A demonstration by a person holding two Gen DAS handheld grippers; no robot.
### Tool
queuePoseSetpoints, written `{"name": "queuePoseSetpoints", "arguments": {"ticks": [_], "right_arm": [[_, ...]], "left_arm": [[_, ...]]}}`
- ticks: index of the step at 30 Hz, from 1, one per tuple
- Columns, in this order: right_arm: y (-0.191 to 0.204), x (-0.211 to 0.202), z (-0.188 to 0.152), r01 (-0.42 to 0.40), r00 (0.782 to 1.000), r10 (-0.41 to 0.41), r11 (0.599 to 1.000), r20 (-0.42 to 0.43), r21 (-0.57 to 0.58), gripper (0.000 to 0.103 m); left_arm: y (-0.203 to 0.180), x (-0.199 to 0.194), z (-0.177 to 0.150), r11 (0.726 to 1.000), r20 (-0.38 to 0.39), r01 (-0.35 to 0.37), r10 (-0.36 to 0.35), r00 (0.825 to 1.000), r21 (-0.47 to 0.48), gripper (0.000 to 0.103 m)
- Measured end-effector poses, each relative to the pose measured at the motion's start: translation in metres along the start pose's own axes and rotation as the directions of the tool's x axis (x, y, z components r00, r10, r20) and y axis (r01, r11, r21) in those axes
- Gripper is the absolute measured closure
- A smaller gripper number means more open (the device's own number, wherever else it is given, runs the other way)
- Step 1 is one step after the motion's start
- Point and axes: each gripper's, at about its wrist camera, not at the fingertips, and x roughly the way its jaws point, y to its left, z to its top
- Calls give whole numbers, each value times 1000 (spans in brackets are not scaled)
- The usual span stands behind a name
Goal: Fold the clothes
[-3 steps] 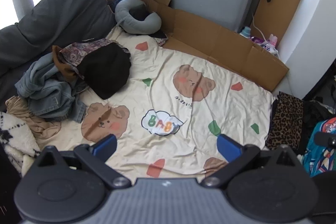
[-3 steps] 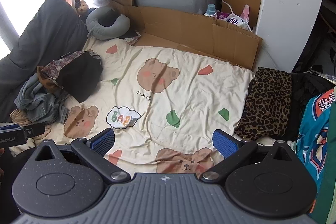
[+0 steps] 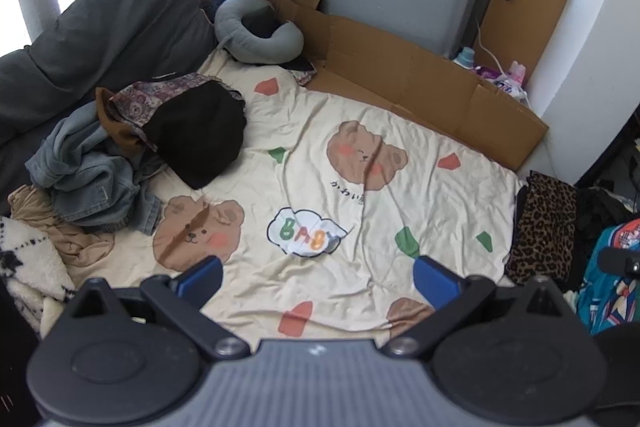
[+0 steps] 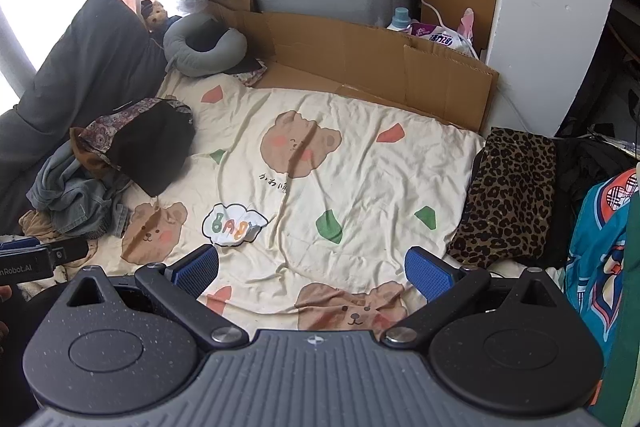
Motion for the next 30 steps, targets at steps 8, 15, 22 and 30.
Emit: {"name": "queuePoseSetpoints", "arguments": {"ticks": [8, 15, 22, 30], "right_arm": [[-3, 0, -1, -9, 1000, 9, 1000, 0, 3, 1], [-3, 1, -2, -10, 1000, 10, 1000, 0, 9, 1], [-4, 0, -3, -7, 1000, 7, 1000, 8, 10, 1], [-6, -1, 0, -8, 1000, 8, 1000, 8, 19, 1]], "left_arm": [[-3, 10, 1, 1000, -36, 21, -21, 999, -12, 1], [-3, 12, 2, 999, -39, 34, -35, 999, -33, 1], [1, 11, 1, 997, -33, 43, -45, 998, -58, 1], [3, 12, 2, 997, -34, 40, -42, 999, -59, 1]]}}
